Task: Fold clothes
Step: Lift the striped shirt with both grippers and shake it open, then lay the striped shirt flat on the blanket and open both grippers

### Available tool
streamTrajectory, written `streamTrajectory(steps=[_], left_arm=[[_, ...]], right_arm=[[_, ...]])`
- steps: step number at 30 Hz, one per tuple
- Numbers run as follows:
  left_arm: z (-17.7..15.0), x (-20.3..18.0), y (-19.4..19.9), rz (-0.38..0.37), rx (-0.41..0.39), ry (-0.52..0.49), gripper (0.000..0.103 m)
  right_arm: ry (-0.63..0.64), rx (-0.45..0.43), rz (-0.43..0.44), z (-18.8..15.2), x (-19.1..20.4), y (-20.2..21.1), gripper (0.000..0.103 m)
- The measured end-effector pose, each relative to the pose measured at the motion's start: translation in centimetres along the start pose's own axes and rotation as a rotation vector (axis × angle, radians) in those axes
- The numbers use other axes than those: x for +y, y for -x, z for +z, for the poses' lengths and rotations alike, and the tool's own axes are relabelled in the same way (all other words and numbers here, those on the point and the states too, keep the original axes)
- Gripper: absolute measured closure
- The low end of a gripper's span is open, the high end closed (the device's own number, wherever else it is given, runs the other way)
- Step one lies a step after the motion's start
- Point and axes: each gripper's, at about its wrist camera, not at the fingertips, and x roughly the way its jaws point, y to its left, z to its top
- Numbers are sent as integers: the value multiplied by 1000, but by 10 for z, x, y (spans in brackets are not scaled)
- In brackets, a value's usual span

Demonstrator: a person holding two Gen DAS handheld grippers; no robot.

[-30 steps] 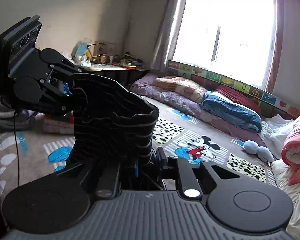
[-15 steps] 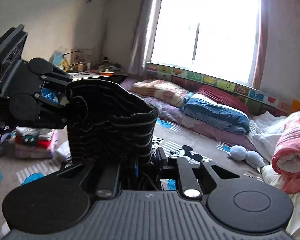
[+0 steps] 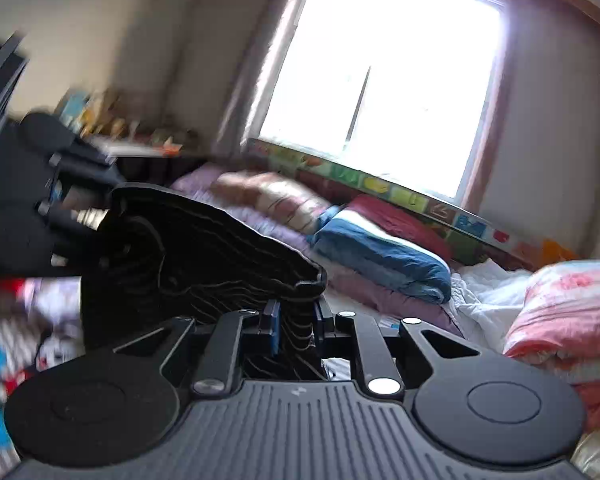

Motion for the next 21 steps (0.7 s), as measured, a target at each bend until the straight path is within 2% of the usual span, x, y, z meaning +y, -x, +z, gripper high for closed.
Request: streamTrajectory(steps=[5, 11, 21], left_arm=[[-28, -26, 32, -71, -7, -12, 89], [-54, -69, 72, -137, -5, -56, 89], [-116, -145, 117, -214, 71, -103, 89]], right_arm=[[84, 62, 96, -40, 39, 15, 89], [139, 114, 176, -78, 91, 60, 91], [95, 199, 248, -149, 157, 118, 91]])
